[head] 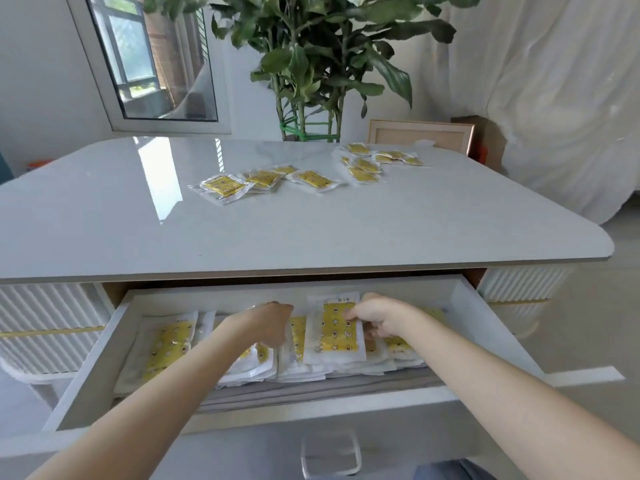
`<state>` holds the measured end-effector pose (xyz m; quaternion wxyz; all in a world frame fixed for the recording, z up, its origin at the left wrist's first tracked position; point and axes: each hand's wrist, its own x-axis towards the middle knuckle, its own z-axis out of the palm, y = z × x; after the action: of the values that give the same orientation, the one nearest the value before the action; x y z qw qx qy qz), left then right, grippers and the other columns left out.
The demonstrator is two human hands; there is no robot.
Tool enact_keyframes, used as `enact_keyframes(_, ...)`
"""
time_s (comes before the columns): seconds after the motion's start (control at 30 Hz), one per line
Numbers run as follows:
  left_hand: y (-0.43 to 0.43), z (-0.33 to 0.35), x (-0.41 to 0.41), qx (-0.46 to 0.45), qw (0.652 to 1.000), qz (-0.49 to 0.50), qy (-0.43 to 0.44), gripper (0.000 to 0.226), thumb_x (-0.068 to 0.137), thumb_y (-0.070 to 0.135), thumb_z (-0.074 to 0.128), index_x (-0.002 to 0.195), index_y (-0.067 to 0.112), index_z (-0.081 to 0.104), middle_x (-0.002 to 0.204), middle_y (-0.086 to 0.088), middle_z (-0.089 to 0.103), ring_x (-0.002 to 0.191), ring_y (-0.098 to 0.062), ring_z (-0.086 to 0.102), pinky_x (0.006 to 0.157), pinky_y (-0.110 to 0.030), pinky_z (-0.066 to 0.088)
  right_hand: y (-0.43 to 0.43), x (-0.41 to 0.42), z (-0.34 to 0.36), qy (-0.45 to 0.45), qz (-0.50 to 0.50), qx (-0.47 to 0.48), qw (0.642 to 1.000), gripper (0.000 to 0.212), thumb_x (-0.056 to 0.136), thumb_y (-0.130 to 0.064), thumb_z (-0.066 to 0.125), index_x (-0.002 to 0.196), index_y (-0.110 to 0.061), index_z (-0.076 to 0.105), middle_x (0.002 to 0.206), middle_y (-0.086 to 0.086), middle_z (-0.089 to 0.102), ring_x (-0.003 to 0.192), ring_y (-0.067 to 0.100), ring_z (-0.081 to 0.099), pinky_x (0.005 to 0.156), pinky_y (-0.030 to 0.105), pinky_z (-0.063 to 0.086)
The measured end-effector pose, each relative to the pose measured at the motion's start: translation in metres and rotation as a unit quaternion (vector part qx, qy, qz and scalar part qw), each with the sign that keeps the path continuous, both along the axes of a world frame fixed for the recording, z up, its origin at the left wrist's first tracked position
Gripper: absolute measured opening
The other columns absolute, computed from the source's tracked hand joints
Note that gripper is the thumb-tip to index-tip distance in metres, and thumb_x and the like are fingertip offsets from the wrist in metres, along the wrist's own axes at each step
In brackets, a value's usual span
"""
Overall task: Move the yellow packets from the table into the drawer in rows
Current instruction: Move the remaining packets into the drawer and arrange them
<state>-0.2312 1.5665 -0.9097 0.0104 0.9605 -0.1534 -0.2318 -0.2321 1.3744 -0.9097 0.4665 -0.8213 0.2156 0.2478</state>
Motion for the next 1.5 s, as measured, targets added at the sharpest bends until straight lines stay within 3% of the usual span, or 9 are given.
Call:
enact_keyframes(0.07, 0.008, -0.002, 0.002, 0.006, 1.0, 0.01, 0.005, 0.052, 0.088, 0.005, 0.043, 0.14, 0.01, 0.034, 0.139, -0.01, 0.043, 0.121, -0.027, 0.05, 0.086, -0.033, 0.047, 0.014, 0.005, -0.003, 0.007, 0.024, -0.003, 1.0, 0.01, 0.094, -0.01, 0.058, 0.088, -0.01, 0.051, 0.08, 0.005, 0.05, 0.064, 0.013, 0.046, 0.053, 0.022, 0.041)
enact_keyframes(0.17, 0.021, -0.003, 0.002, 0.012, 1.0, 0.018, 0.017, 0.067, 0.09, 0.015, 0.052, 0.148, 0.009, 0.019, 0.149, -0.011, 0.03, 0.133, -0.027, 0.039, 0.106, -0.039, 0.04, 0.034, 0.012, -0.009, -0.005, 0.074, -0.028, 0.997, 0.008, 0.094, -0.009, 0.058, 0.1, -0.004, 0.056, 0.082, 0.006, 0.054, 0.06, 0.013, 0.048, 0.048, 0.02, 0.043)
enact_keyframes(0.27, 0.024, -0.002, -0.004, 0.011, 0.999, -0.019, 0.034, 0.087, 0.09, 0.034, 0.057, 0.152, 0.014, 0.0, 0.16, -0.008, 0.0, 0.147, -0.026, 0.009, 0.118, -0.042, 0.019, 0.033, 0.016, -0.009, -0.056, 0.103, -0.087, 0.989, 0.027, 0.091, -0.005, 0.061, 0.116, 0.005, 0.059, 0.094, 0.015, 0.065, 0.057, 0.013, 0.056, 0.055, 0.022, 0.054)
enact_keyframes(0.4, 0.008, -0.007, -0.008, 0.028, 0.994, -0.093, 0.057, 0.082, 0.09, 0.048, 0.052, 0.151, 0.034, -0.002, 0.159, 0.002, -0.015, 0.147, -0.025, -0.012, 0.117, -0.056, 0.01, 0.017, 0.004, 0.009, -0.087, 0.125, -0.114, 0.982, 0.012, 0.091, -0.007, 0.061, 0.102, -0.004, 0.061, 0.091, 0.01, 0.066, 0.059, 0.012, 0.06, 0.062, 0.022, 0.058)
enact_keyframes(0.73, -0.003, 0.017, -0.026, -0.025, 0.996, -0.081, -0.002, 0.062, 0.095, 0.04, 0.048, 0.149, 0.032, 0.019, 0.155, -0.001, 0.025, 0.141, -0.02, 0.028, 0.115, -0.037, 0.026, -0.009, -0.054, 0.068, -0.216, 0.198, -0.097, 0.951, 0.014, 0.094, -0.021, 0.056, 0.106, -0.018, 0.063, 0.091, -0.006, 0.072, 0.071, 0.009, 0.061, 0.066, 0.025, 0.053)
enact_keyframes(1.07, 0.019, 0.11, -0.057, -0.219, 0.96, -0.017, -0.172, 0.034, 0.093, 0.035, 0.052, 0.127, 0.034, 0.055, 0.116, 0.015, 0.065, 0.096, -0.009, 0.059, 0.091, -0.025, 0.046, -0.01, -0.058, 0.116, -0.369, 0.055, 0.009, 0.928, 0.013, 0.091, -0.019, 0.059, 0.102, -0.018, 0.065, 0.09, 0.0, 0.073, 0.068, 0.012, 0.061, 0.062, 0.024, 0.055)
enact_keyframes(1.23, 0.039, 0.13, -0.024, -0.23, 0.939, 0.055, -0.249, 0.034, 0.094, 0.031, 0.051, 0.127, 0.027, 0.055, 0.114, 0.006, 0.066, 0.088, -0.012, 0.055, 0.088, -0.027, 0.044, 0.012, -0.024, 0.11, -0.397, 0.008, -0.022, 0.917, 0.012, 0.091, -0.017, 0.056, 0.098, -0.022, 0.063, 0.101, 0.0, 0.068, 0.081, 0.013, 0.062, 0.073, 0.028, 0.057)
enact_keyframes(1.33, 0.051, 0.117, 0.011, -0.232, 0.927, 0.103, -0.277, 0.041, 0.095, 0.03, 0.05, 0.135, 0.024, 0.048, 0.128, -0.003, 0.058, 0.108, -0.021, 0.056, 0.094, -0.03, 0.043, 0.03, 0.005, 0.101, -0.4, 0.017, -0.055, 0.915, 0.017, 0.092, -0.019, 0.054, 0.106, -0.021, 0.064, 0.111, -0.001, 0.065, 0.095, 0.014, 0.059, 0.08, 0.026, 0.048)
enact_keyframes(1.5, 0.064, 0.09, 0.071, -0.206, 0.927, 0.167, -0.267, 0.054, 0.097, 0.036, 0.042, 0.148, 0.029, 0.026, 0.152, -0.011, 0.026, 0.135, -0.036, 0.029, 0.11, -0.04, 0.026, 0.054, 0.059, 0.086, -0.4, 0.069, -0.16, 0.9, 0.03, 0.093, -0.018, 0.05, 0.123, -0.023, 0.056, 0.13, 0.003, 0.052, 0.124, 0.022, 0.043, 0.089, 0.029, 0.038)
